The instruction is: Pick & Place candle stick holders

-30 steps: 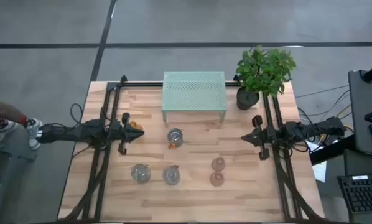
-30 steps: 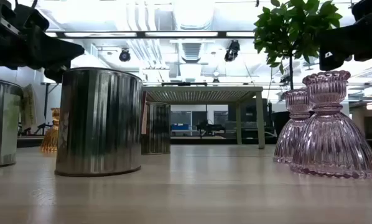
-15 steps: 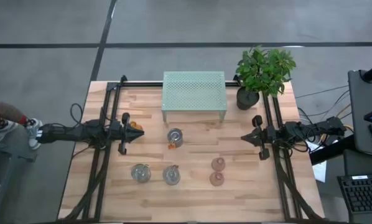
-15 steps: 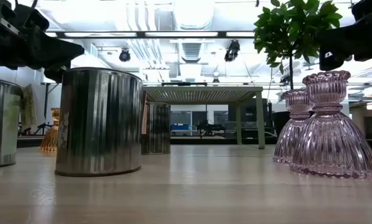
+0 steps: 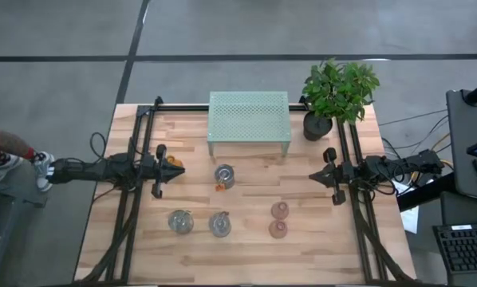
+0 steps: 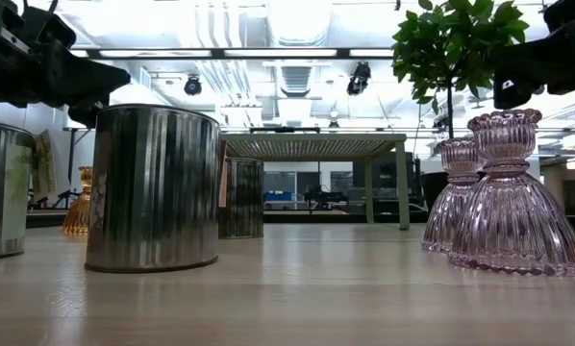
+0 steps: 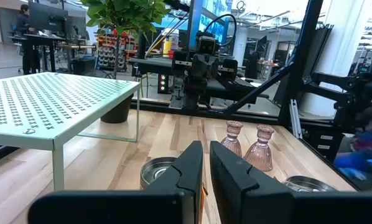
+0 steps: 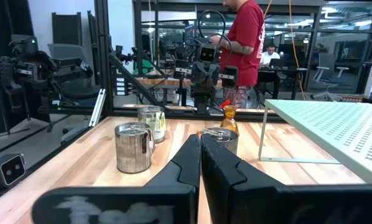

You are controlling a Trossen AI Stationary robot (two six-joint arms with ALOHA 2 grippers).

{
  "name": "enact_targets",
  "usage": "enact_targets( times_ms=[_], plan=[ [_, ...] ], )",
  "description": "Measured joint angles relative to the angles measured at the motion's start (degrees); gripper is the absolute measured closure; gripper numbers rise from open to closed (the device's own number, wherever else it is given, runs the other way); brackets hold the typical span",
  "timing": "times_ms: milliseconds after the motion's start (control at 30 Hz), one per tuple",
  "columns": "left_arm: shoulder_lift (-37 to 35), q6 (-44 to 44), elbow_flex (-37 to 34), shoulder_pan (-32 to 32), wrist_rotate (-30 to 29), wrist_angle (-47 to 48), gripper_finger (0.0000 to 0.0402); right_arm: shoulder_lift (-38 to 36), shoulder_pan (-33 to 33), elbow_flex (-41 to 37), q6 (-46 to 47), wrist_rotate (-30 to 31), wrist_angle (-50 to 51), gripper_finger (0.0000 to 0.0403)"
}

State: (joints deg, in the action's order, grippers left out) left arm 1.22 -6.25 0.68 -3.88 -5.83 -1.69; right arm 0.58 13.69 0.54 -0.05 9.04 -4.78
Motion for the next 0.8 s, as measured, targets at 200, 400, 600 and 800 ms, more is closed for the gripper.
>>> enact_targets(
  times_ms=[200, 400, 600, 800],
  plan=[
    [0.00, 0.01, -0.01, 0.01, 0.00, -0.01, 0.0367, 0.00, 0.01, 0.01, 0.00, 0.00, -0.01, 0.0394],
    [0.00, 0.01, 0.00, 0.00, -0.01, -0.01, 0.0367, 0.00, 0.02, 0.02, 0.00, 0.00, -0.02, 0.0394],
    [0.00, 0.01, -0.01, 0.02, 0.00, -0.01, 0.0367, 0.00, 0.01, 0.01, 0.00, 0.00, -0.44, 0.0394],
    [0.00, 0.00, -0.01, 0.02, 0.00, 0.00, 0.0367, 0.02, -0.01, 0.00, 5.07, 0.15, -2.60, 0.0394]
  ],
)
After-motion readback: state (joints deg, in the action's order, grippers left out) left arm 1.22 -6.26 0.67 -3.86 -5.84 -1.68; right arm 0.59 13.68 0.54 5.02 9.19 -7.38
